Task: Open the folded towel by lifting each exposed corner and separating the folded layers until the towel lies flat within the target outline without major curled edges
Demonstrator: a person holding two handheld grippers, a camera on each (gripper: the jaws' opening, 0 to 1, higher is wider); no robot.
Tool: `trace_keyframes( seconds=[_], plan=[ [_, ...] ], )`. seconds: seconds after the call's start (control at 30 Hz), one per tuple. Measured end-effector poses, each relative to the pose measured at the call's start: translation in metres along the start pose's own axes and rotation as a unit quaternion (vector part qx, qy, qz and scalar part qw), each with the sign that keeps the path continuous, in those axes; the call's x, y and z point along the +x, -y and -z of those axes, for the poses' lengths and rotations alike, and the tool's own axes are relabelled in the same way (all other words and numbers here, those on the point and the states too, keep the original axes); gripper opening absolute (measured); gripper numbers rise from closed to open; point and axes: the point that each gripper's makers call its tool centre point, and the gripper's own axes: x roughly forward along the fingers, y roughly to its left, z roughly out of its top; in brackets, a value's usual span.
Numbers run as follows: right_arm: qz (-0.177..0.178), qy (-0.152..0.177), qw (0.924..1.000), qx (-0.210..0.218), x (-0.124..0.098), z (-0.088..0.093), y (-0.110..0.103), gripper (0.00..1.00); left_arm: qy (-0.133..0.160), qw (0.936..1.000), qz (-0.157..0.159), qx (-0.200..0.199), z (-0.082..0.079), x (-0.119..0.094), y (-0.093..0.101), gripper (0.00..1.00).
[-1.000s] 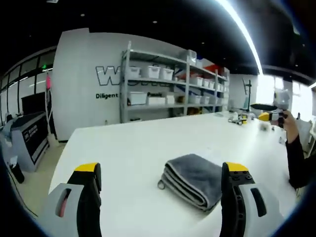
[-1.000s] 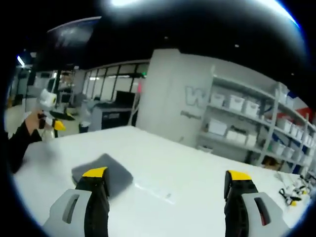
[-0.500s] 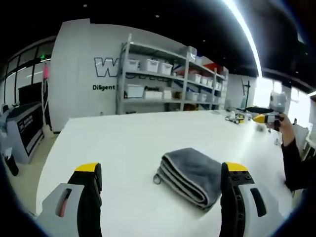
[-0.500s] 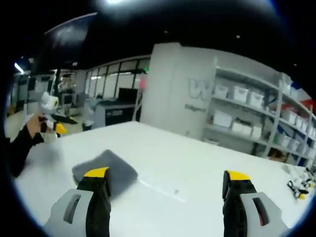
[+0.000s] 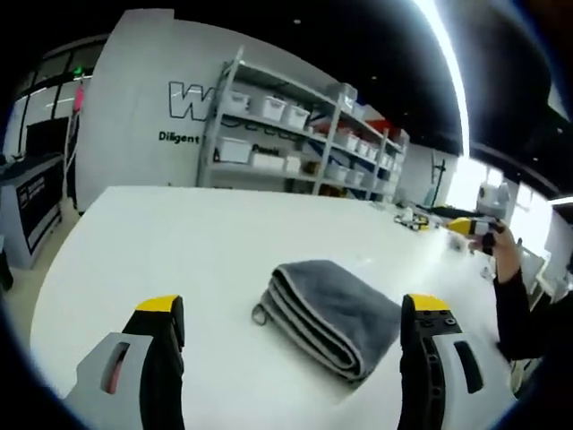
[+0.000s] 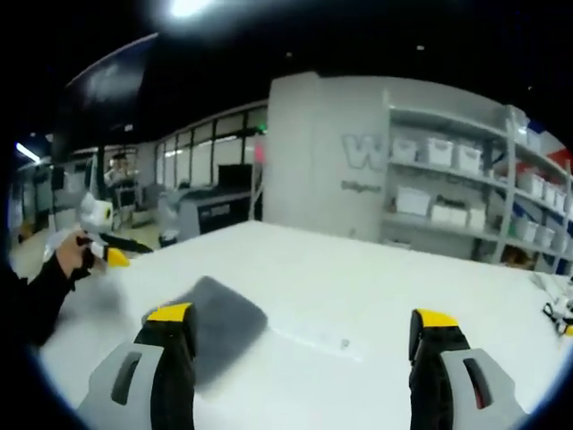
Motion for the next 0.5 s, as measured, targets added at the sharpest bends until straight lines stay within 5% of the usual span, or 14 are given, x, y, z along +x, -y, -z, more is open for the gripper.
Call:
trace_keyframes(
  seconds=[0.23,0.5],
  plan=[
    [-0.054,-0.014,0.9975,0.044,0.014,0.014,-0.020,0.99,-0.023,0.9986,0.035,-0.034,0.022,0.017,0.010,0.97],
    [-0.055,-0.028,0.9974,0.037,0.012,0.028,-0.034,0.98,-0.030,0.9950,0.072,-0.062,0.031,0.022,0.021,0.97]
  ],
)
